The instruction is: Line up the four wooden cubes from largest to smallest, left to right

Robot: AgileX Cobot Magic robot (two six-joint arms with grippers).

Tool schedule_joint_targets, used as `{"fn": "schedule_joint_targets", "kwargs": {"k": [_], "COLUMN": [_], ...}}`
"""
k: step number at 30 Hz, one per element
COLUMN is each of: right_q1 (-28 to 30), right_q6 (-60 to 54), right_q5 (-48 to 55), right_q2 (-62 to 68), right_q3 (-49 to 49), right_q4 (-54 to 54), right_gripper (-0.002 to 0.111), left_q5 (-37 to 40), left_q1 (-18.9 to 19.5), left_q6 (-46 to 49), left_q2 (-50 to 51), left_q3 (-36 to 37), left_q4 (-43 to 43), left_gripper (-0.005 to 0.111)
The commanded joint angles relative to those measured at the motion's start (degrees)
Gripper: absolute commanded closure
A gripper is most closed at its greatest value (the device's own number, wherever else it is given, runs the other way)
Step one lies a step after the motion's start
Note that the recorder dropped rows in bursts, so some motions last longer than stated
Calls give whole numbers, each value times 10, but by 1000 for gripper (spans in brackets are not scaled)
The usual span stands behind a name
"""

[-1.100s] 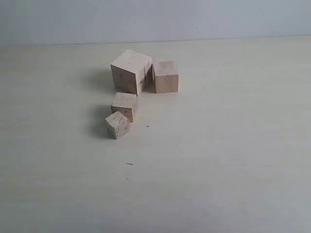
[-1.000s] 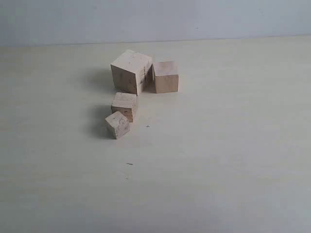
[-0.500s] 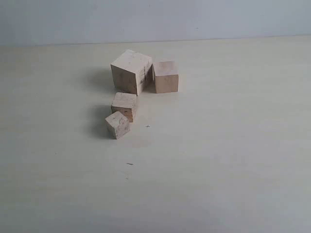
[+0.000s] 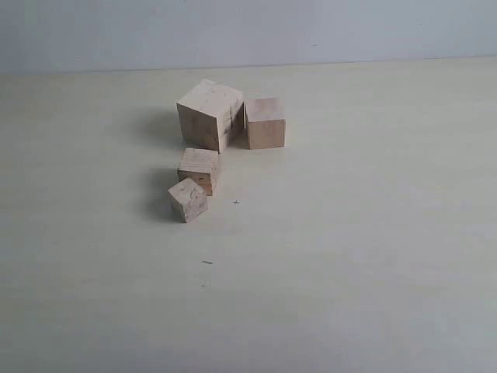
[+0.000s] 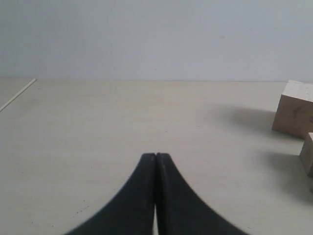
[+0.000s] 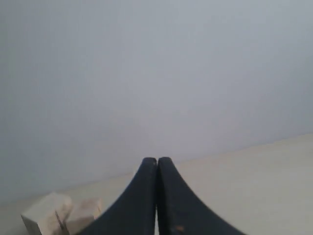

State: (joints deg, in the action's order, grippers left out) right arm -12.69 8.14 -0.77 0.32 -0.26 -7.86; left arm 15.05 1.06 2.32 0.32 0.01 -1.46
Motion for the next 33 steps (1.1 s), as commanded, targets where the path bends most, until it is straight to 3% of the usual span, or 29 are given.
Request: {"fn": "schedule_joint_targets", "kwargs": {"k": [1, 4, 10, 13, 16, 21, 24, 26, 29, 33], "right_q1": [5, 5, 5, 4, -2, -141, -189, -190, -190, -217], "right_q6": [63, 25, -31, -30, -37, -146, -187, -215, -296, -309], "right_q5": [-206, -272, -188, -21, 77, 152, 285, 411, 555, 573], "right_q2": [-3, -3, 141, 374, 563, 871, 1036, 1139, 1236, 1294], "right_q3": [3, -12, -149, -288, -388, -579, -759, -914, -1067, -1147], "right_q4": [-23, -23, -22, -5, -5, -31, -31, -67, -160, -140], "right_gripper": [108, 108, 108, 108, 108, 108, 108, 108, 108, 99], "left_q5": [0, 0, 0, 0, 0, 0, 0, 0, 0, 0], "left_q1": [2, 2, 2, 2, 2, 2, 2, 2, 2, 2], "left_q6": [2, 2, 2, 2, 2, 2, 2, 2, 2, 2], "left_q2": [-3, -3, -3, -3, -3, -3, -3, -3, -3, -3], "left_q3": [0, 0, 0, 0, 0, 0, 0, 0, 0, 0], "left_q4": [-4, -4, -4, -4, -4, -4, -4, -4, -4, -4], "left_gripper": [107, 107, 107, 107, 107, 107, 107, 107, 107, 107]}}
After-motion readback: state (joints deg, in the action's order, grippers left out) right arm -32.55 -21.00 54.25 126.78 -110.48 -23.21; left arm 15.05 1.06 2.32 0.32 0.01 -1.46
